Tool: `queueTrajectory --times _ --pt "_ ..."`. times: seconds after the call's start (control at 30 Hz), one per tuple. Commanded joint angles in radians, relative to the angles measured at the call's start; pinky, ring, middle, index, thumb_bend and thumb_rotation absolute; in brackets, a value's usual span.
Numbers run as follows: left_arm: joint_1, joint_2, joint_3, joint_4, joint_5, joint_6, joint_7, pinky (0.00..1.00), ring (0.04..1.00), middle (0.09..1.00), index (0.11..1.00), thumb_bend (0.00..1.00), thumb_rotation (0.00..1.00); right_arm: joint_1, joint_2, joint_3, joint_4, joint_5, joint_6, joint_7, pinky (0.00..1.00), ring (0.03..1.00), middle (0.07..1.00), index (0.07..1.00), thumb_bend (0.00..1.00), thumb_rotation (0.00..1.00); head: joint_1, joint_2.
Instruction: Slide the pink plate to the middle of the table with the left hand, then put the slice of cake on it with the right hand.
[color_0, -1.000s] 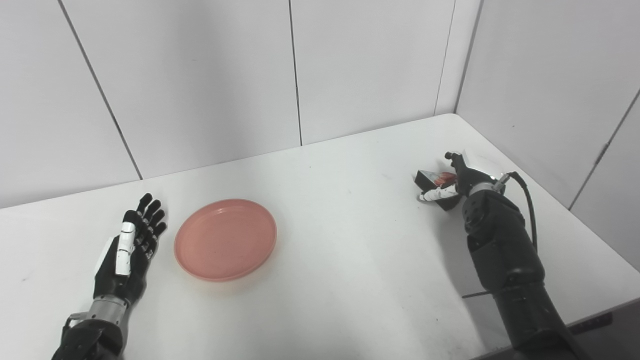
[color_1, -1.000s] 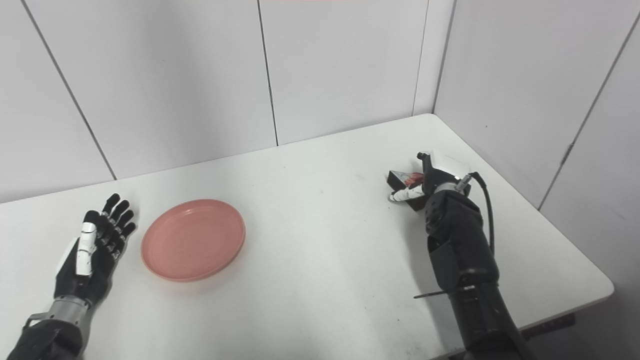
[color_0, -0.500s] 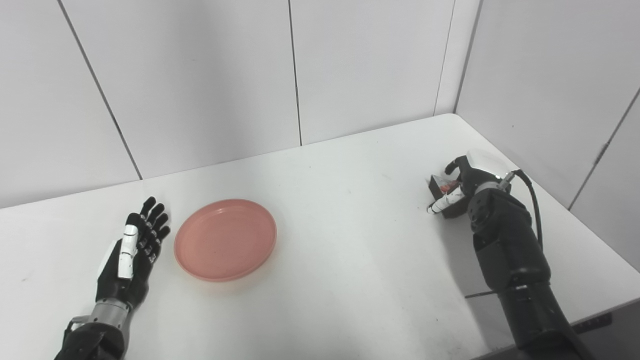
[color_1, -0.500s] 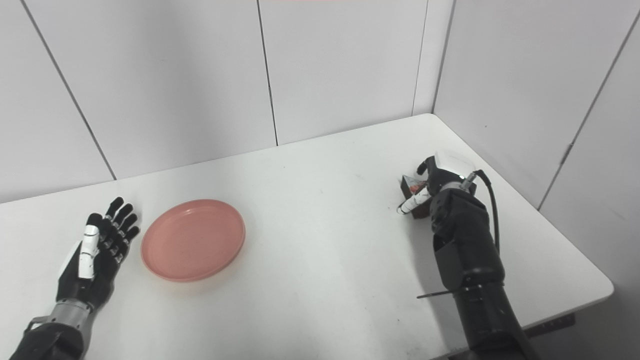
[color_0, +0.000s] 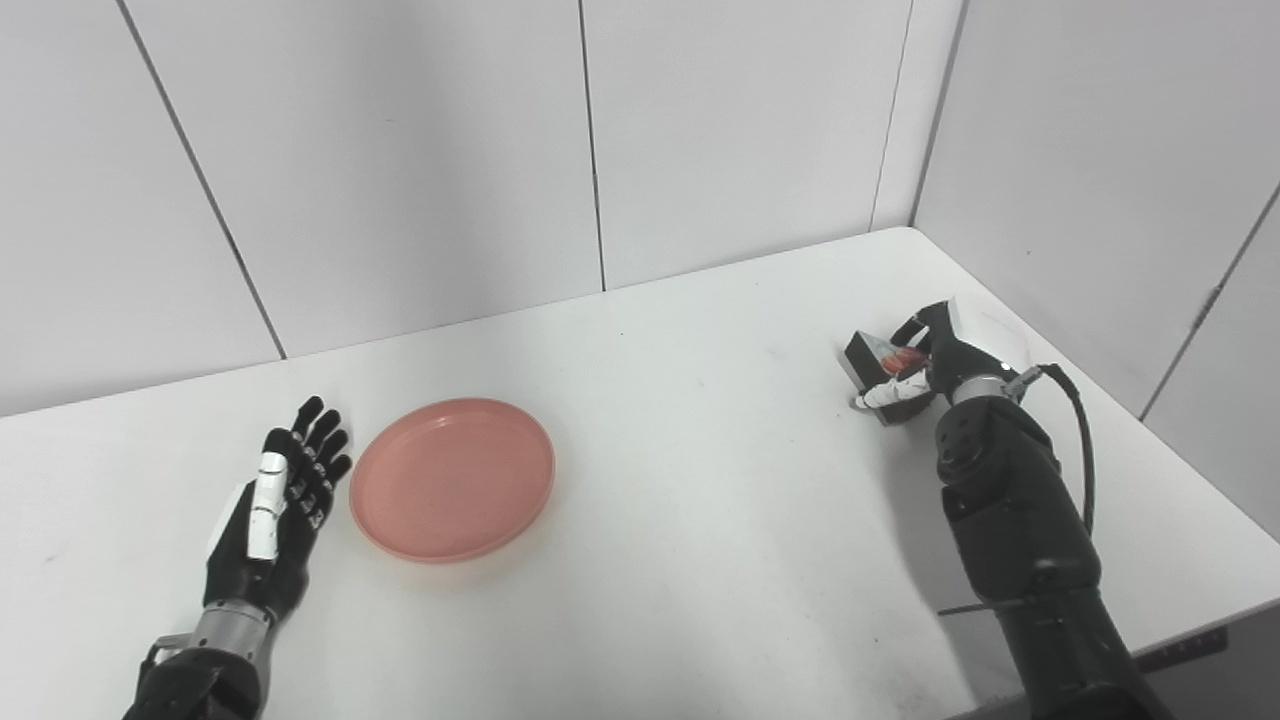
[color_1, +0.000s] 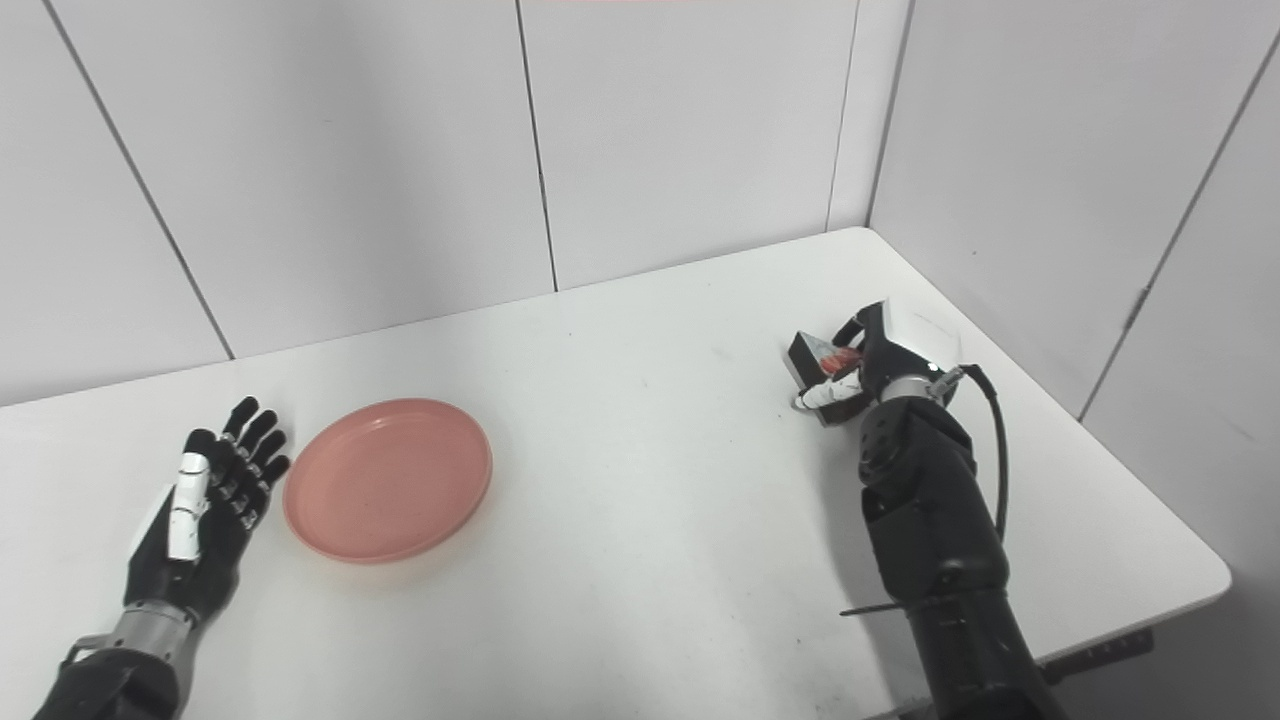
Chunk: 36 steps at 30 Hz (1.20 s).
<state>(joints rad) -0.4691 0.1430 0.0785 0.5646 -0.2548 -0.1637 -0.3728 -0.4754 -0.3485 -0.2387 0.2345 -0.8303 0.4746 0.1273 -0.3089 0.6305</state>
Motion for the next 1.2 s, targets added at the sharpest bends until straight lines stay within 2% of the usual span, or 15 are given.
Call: queueTrajectory --times 0.0,0.1,0.13,0.17,0.2,0.3,0.43,0.6,0.87,1.17 --pt "0.001 -0.021 -0.013 -0.043 0.013 0.012 0.022 1.00 1.000 1.000 1.000 0.68 1.00 -0.037 -0.043 0.004 -0.064 0.048 -0.022 -0.047 0.34 0.419 0.483 0.485 0.53 0.00 0.008 0.000" --pt "0.019 -0.038 -0.025 -0.090 0.040 0.037 0.054 1.00 1.000 1.000 1.000 0.68 1.00 -0.031 -0.058 0.017 -0.091 0.103 -0.031 -0.062 0.33 0.409 0.467 0.500 0.53 0.00 0.069 0.003" --pt "0.023 -0.041 -0.027 -0.099 0.045 0.043 0.062 1.00 1.000 1.000 1.000 0.68 1.00 -0.029 -0.064 0.023 -0.096 0.117 -0.032 -0.067 0.33 0.404 0.463 0.503 0.53 0.00 0.069 0.003" --pt "0.027 -0.048 -0.032 -0.111 0.058 0.051 0.076 1.00 1.000 1.000 1.000 0.68 1.00 -0.029 -0.069 0.035 -0.099 0.128 -0.041 -0.075 0.33 0.402 0.460 0.505 0.53 0.00 0.103 0.003" --pt "0.029 -0.053 -0.036 -0.118 0.066 0.056 0.086 1.00 1.000 1.000 1.000 0.67 1.00 -0.028 -0.075 0.045 -0.100 0.136 -0.046 -0.081 0.31 0.372 0.441 0.515 0.52 0.00 0.108 0.004" --pt "0.034 -0.068 -0.051 -0.142 0.087 0.082 0.111 1.00 1.000 1.000 1.000 0.68 1.00 -0.028 -0.089 0.089 -0.127 0.155 -0.055 -0.081 0.30 0.359 0.437 0.514 0.52 0.00 0.164 0.008" --pt "0.028 -0.089 -0.058 -0.127 0.095 0.062 0.133 1.00 1.000 1.000 1.000 0.69 1.00 -0.019 -0.098 0.139 -0.163 0.192 -0.093 -0.087 0.30 0.368 0.449 0.512 0.52 0.00 0.203 0.010" --pt "0.021 -0.107 -0.072 -0.119 0.118 0.059 0.157 1.00 1.000 1.000 1.000 0.71 1.00 -0.011 -0.118 0.151 -0.158 0.249 -0.134 -0.090 0.30 0.364 0.456 0.505 0.52 0.00 0.252 0.020" --pt "0.015 -0.129 -0.087 -0.126 0.128 0.070 0.173 1.00 1.000 1.000 1.000 0.70 1.00 -0.008 -0.115 0.191 -0.195 0.311 -0.132 -0.063 0.30 0.363 0.440 0.517 0.52 0.00 0.274 0.027" --pt "-0.001 -0.150 -0.095 -0.086 0.131 0.024 0.177 1.00 1.000 1.000 1.000 0.70 1.00 0.008 -0.081 0.262 -0.267 0.383 -0.159 -0.025 0.31 0.367 0.441 0.523 0.52 0.00 0.282 0.020"
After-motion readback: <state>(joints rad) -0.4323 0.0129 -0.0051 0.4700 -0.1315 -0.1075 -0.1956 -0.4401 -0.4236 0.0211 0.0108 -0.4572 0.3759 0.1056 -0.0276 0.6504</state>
